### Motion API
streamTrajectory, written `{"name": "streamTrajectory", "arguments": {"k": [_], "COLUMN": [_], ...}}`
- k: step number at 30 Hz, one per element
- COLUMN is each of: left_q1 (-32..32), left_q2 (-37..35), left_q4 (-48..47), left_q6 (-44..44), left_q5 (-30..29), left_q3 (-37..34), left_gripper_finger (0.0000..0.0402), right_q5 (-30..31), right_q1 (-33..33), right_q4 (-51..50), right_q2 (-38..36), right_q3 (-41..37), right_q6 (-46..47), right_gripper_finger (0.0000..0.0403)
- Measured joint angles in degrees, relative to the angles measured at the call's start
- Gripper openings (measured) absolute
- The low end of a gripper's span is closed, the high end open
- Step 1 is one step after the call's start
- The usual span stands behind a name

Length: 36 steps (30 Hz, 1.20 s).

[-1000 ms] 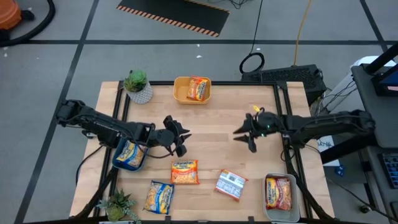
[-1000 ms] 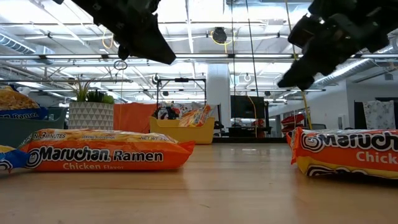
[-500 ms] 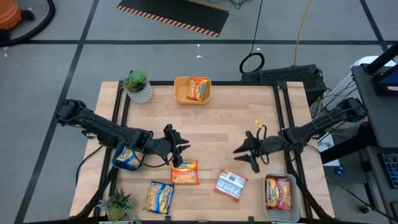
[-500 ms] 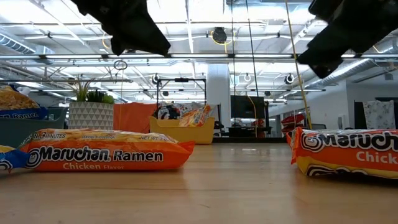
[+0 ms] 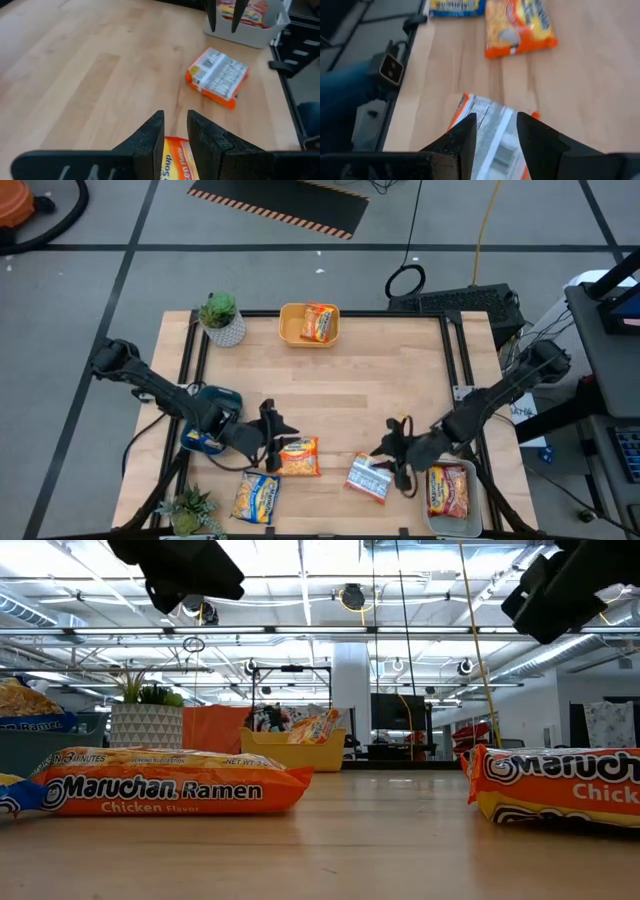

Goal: Sort Maruchan noodles
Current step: Put the right orange noodle pack into the yellow bin

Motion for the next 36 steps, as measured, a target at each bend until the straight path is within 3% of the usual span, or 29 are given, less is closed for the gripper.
{"name": "streamTrajectory", "arguments": {"k": [8,17,25,36], "left_q1": [-0.55,-1.15,-1.58,-1.49], "left_q2": [0.00,0.00,0.00,0.00], "left_q4": [-0.02,-0.02,0.02,0.07], "left_q6": [0.72,-1.10,-0.68,-0.63], "left_q5": [-0.02,0.00,0.00,-0.02], "left_q3": [0.00,0.00,0.00,0.00], "left_gripper_finger": [0.0088,0.0088,0.0088,0.0088], "right_q5": [0.15,4.26,7.31,7.01], "right_q1": [4.05,8.51,13.18,14.04], "right_q4": [-4.19,-5.22,-14.00,-23.15], "right_q2": [6.78,8.47,9.07,11.29], "right_q3": [6.08,6.47,6.47,6.47], "right_q6": [7.23,16.57,23.96,26.09], "right_gripper_finger": [0.0135,0.0135,0.0135,0.0135]}}
